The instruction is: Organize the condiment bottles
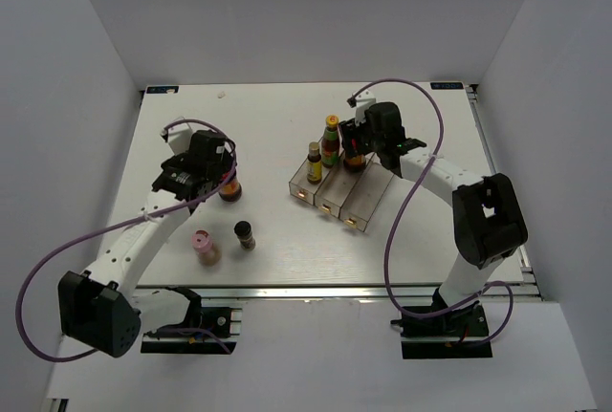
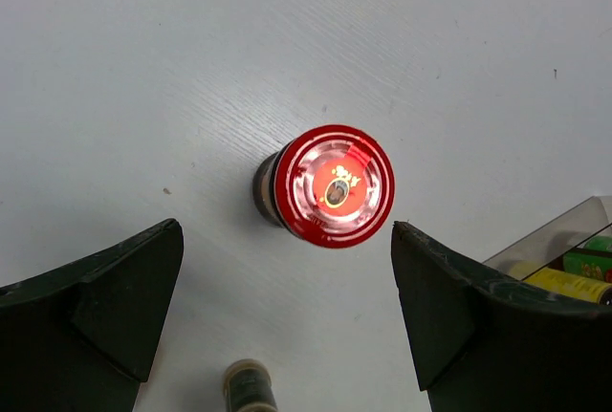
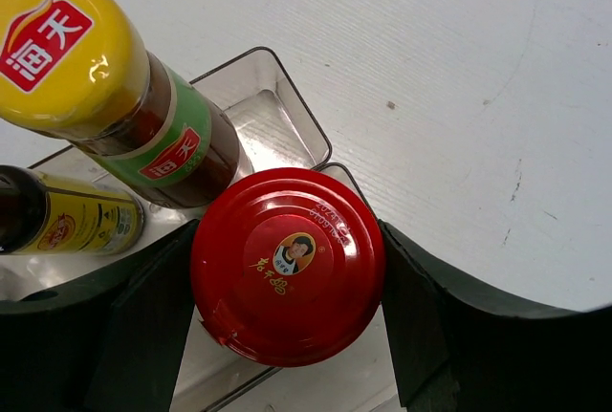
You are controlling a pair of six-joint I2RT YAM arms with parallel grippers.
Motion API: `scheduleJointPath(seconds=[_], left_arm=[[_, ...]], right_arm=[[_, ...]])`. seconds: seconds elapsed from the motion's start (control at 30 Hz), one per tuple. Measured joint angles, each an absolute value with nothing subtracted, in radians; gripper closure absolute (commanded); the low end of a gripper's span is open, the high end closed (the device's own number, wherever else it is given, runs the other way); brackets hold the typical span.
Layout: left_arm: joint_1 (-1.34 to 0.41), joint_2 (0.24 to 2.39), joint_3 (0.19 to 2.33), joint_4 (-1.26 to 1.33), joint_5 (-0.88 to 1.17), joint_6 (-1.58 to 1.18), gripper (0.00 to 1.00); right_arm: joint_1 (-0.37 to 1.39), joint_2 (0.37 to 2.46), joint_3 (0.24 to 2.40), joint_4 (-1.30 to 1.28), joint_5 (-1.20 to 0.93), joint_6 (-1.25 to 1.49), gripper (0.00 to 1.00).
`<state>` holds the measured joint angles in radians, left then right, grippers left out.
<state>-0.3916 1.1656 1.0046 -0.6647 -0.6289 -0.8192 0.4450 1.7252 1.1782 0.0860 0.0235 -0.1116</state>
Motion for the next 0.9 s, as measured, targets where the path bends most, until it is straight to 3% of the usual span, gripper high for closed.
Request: scheduleJointPath(seconds=[0.13, 0.47, 0.9], left_arm=[[-0.328, 1.227, 1.025, -0.605, -0.541, -0.774, 0.02], [-0.301, 1.338, 1.076, -0.548, -0.417, -0.698, 0.02], [-0.296, 1.506, 1.148, -0.587, -0.406, -0.683, 0.02]], right_arm=[[0.445, 1.725, 1.178, 0.097, 0.037, -0.113, 0.11], [0.445, 1.618, 1.178, 0.134, 0.049, -0.115, 0.11], [0.445, 1.207, 0.982, 0.186, 0.191, 0.075, 0.11]])
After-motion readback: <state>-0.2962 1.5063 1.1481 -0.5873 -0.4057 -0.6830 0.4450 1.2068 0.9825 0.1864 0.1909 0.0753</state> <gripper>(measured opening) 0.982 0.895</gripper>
